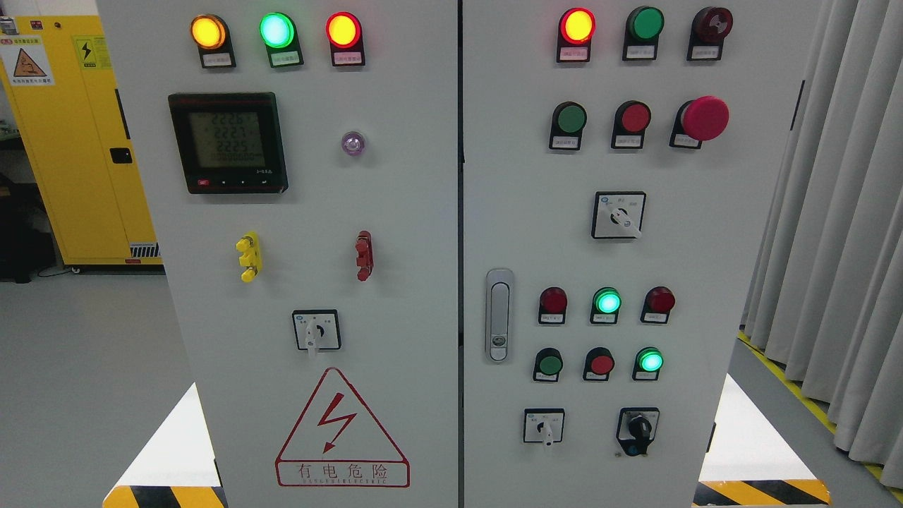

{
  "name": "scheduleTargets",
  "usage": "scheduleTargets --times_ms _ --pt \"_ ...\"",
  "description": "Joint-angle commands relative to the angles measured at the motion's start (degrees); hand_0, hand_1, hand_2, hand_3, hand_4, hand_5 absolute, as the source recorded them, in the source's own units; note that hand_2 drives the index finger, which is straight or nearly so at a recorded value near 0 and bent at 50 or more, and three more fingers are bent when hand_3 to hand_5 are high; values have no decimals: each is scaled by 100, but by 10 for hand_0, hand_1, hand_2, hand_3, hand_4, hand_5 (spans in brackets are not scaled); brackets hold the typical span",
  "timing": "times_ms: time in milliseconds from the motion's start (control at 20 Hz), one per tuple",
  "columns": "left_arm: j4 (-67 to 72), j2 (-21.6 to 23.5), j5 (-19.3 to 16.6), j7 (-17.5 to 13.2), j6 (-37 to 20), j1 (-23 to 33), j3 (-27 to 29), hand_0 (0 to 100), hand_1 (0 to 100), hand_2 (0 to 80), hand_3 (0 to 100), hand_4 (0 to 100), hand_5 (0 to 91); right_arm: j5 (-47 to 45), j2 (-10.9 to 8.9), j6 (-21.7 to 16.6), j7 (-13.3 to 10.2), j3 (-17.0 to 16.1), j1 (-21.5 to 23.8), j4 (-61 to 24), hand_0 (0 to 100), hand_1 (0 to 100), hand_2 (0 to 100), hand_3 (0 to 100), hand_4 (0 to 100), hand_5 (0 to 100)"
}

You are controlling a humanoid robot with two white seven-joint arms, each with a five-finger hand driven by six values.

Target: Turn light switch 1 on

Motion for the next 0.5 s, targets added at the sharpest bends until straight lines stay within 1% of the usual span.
scheduleTargets --times_ms 0,100,200,250,300,350,450 --pt "-1654 21 5 32 -377 218 209 249 206 0 137 194 0 0 0 3 4 0 0 0 0 500 40 0 0 0" --pt "-2057 38 -3 14 -624 209 350 249 218 0 166 225 0 0 0 3 -4 0 0 0 0 500 40 0 0 0" --pt "-2759 117 -3 23 -678 227 377 250 232 0 199 270 0 0 0 3 4 0 0 0 0 500 40 0 0 0" --pt "-3215 178 -3 23 -678 270 455 251 240 28 228 303 0 0 0 3 4 0 0 0 0 500 40 0 0 0" --pt "-3611 223 -12 40 -669 340 569 258 255 75 270 353 43 0 0 3 -4 0 0 0 0 500 40 0 0 0" --pt "-3972 232 -12 40 -669 402 605 264 263 75 271 356 40 0 0 3 4 0 0 0 0 500 40 0 0 0" --pt "-4710 249 -21 49 -669 525 623 279 285 127 320 402 79 0 0 3 4 0 0 0 0 500 40 0 0 0"
